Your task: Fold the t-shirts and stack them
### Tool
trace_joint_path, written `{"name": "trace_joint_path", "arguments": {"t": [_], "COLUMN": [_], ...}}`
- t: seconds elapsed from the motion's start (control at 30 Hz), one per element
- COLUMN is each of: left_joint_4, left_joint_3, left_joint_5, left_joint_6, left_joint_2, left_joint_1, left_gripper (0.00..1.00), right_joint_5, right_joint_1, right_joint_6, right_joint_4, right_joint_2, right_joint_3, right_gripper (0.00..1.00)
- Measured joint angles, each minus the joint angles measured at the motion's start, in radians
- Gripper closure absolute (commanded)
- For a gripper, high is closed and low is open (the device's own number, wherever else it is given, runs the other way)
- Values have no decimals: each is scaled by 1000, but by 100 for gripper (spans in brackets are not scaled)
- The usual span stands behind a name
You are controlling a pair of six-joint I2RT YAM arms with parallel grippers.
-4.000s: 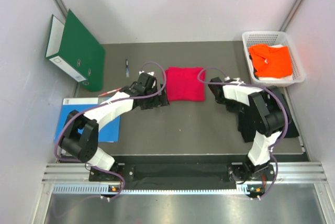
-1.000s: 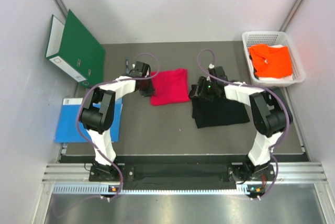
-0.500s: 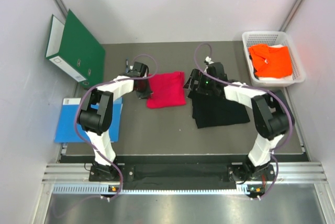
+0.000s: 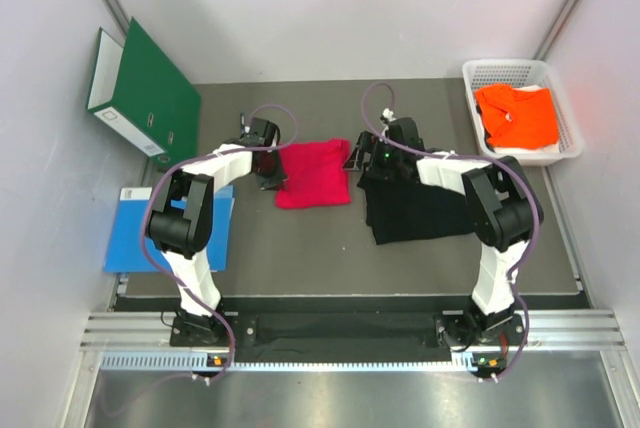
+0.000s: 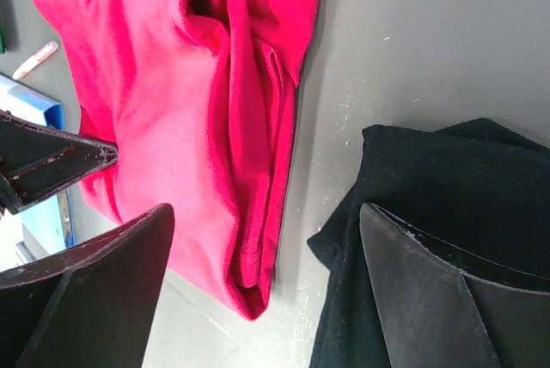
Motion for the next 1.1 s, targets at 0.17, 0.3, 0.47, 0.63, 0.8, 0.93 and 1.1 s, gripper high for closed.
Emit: {"name": "trace_joint_path", "arguments": {"t": [0.17, 0.3, 0.47, 0.63, 0.8, 0.93, 1.1], "left_joint_4": [0, 2, 7, 13, 13, 15, 18], "left_joint_3": [0, -2, -6, -9, -9, -11, -13], "left_joint_5": [1, 5, 9, 12, 13, 17, 21], "left_joint_6": [0, 0, 0, 0, 0, 1, 1], "left_joint_2": [0, 0, 0, 0, 0, 0, 0], "left_joint_1": [0, 2, 3, 4, 4, 5, 5], "left_gripper": [100, 100, 100, 100, 100, 100, 100], "right_joint_5": [21, 29, 16, 43, 90, 93, 97], "right_joint_1": [16, 36, 55, 68, 79, 87, 100], "right_joint_6": [-2, 0, 3, 6, -10, -16, -18], "right_joint_4": [0, 9, 25, 38, 15, -8, -11], "right_joint_2": [-2, -2, 9, 7, -21, -1, 69], "right_joint_3": [1, 6, 19, 18, 22, 76, 125], "right_gripper": [12, 12, 14, 13, 13, 14, 16]}}
